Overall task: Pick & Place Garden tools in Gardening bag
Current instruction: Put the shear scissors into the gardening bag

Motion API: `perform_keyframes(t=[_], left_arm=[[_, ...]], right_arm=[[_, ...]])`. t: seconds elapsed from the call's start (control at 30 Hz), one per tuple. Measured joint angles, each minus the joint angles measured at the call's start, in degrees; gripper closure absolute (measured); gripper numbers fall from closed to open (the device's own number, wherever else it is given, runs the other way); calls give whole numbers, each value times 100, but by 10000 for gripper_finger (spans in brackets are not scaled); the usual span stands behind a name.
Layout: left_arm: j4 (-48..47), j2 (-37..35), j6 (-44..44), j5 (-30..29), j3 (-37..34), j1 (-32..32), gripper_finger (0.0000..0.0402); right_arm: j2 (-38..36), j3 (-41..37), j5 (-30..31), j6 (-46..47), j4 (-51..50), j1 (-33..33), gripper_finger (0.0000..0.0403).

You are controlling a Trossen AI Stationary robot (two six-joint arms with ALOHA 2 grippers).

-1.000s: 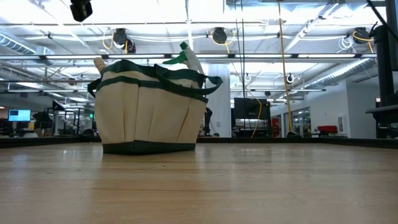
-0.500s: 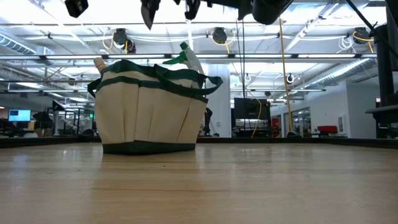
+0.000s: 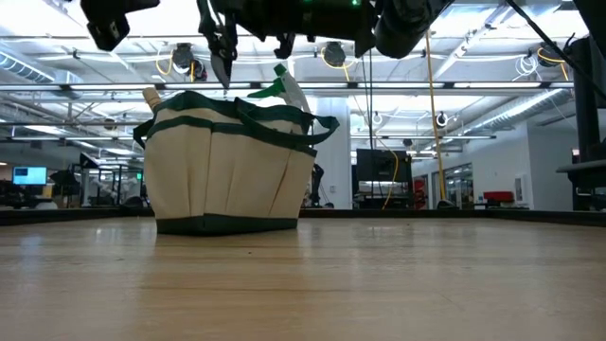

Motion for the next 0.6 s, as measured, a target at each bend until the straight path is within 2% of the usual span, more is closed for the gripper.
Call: perform_keyframes(t=[0.3, 0.6], left_arm=[[65, -140, -157, -542, -293, -888, 247], [69, -140, -205, -1098, -293, -1444, 247]], right_arm=[[-1, 2, -9, -43, -491, 4, 356], [291, 0, -3, 168, -512, 9, 356]])
